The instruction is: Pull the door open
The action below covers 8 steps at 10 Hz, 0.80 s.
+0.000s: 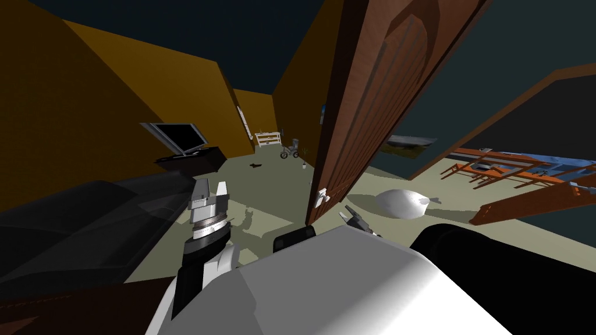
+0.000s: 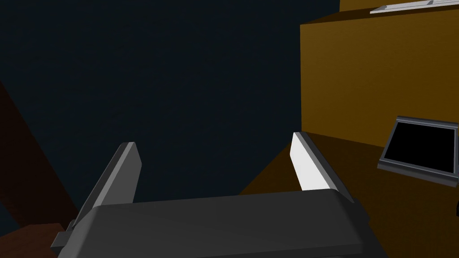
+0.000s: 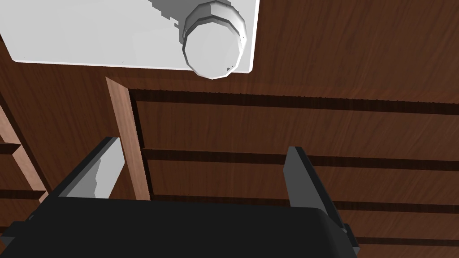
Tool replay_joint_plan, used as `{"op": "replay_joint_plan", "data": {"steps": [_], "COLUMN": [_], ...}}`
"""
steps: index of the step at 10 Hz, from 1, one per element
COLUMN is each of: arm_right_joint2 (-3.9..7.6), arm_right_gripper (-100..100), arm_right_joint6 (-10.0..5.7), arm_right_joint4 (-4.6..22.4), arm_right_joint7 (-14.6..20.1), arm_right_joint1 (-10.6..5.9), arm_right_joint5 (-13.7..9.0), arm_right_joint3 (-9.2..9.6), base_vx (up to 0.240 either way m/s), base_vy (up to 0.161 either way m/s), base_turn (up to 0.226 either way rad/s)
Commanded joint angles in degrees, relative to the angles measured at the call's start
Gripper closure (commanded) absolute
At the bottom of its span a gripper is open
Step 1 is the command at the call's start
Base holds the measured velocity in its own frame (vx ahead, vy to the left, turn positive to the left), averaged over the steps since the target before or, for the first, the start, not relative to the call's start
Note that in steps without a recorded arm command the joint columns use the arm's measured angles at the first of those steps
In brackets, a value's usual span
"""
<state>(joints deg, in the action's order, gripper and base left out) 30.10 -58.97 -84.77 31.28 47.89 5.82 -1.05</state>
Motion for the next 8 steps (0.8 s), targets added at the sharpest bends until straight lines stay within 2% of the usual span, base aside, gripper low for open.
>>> {"op": "replay_joint_plan", "data": {"steps": [1,5,8], "arm_right_joint2": [0.0,0.0,-0.75], "arm_right_gripper": [-100,-100,-100], "arm_right_joint6": [0.0,0.0,-0.56], "arm_right_joint4": [0.0,0.0,0.1], "arm_right_joint7": [0.0,0.0,-0.4], "arm_right_joint1": [0.0,0.0,1.19], "arm_right_joint5": [0.0,0.0,-0.7], "arm_right_joint3": [0.0,0.0,-0.67], "base_vx": [0.003,-0.001,-0.038], "base_vy": [0.009,-0.002,-0.046], "base_turn": [-0.012,0.006,0.159]}}
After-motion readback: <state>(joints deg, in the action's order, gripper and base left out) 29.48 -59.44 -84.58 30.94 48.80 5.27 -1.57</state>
